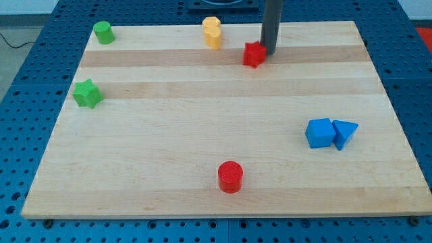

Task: Push the red star to the center

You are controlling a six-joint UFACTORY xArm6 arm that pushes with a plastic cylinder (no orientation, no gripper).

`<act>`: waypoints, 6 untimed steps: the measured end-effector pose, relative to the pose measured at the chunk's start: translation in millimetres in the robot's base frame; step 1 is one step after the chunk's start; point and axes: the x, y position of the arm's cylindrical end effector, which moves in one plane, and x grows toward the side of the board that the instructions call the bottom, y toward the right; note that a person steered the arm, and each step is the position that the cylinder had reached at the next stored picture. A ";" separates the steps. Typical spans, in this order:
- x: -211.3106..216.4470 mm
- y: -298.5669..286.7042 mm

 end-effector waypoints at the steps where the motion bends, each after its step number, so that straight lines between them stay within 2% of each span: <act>1: 43.5 -10.6; 2: 18.3 -3.6; 3: -4.4 36.6; 4: -41.7 40.6; 5: -35.7 -4.5; 6: 40.0 -37.4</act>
